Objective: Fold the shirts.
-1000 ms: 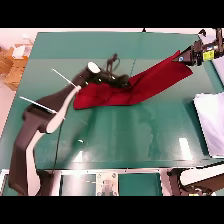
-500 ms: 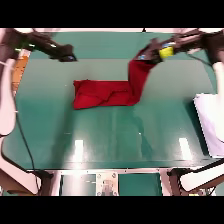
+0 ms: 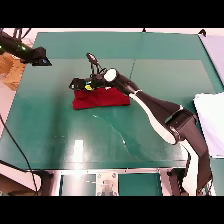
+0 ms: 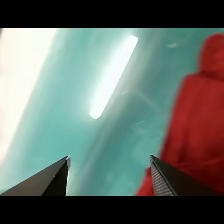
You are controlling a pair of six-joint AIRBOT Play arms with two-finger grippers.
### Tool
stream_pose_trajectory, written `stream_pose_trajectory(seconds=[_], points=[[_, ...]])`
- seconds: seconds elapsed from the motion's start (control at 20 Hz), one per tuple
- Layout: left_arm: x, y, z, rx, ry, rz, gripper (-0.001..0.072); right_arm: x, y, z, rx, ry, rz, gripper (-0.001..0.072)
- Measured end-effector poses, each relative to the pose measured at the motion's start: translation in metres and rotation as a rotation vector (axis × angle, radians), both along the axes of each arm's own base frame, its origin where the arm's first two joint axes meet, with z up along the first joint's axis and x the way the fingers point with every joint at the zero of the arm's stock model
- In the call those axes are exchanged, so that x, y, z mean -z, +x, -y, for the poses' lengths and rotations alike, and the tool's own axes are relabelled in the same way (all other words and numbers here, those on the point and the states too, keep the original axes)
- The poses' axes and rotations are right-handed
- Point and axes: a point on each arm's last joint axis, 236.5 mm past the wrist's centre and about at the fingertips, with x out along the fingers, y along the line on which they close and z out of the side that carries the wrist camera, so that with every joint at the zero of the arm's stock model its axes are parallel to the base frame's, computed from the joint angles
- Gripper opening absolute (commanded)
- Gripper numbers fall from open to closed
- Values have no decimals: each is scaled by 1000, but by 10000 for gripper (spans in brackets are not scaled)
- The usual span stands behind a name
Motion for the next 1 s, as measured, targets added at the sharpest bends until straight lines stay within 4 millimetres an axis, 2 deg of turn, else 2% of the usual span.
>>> stream_pose_trajectory(seconds=[0.1,0.15,0.25,0.35,0.45,0.55,0.65,0.7,0.8,0.95,1.0], points=[[2,-2,-2,9,4,-5,25,4,16,26,11,-43,11,557],[3,-3,-4,11,9,-10,25,-1,31,51,31,-67,14,556],[4,-5,-4,18,10,-12,25,-9,55,111,71,-119,-10,556],[4,-6,-4,22,10,-17,25,-9,73,179,122,-184,-63,558],[5,-7,-5,24,12,-23,25,4,79,241,176,-244,-143,559],[5,-8,-4,28,10,-24,25,31,68,282,204,-285,-255,559],[6,-8,-5,27,12,-25,25,57,55,302,227,-297,-345,559],[5,-8,-5,27,12,-26,25,69,45,304,226,-291,-390,559],[5,-9,-4,30,10,-28,25,84,36,296,223,-264,-428,559],[5,-9,-4,28,10,-28,25,96,26,272,197,-216,-462,534],[6,-9,-4,26,10,-30,25,99,24,266,187,-209,-461,239]])
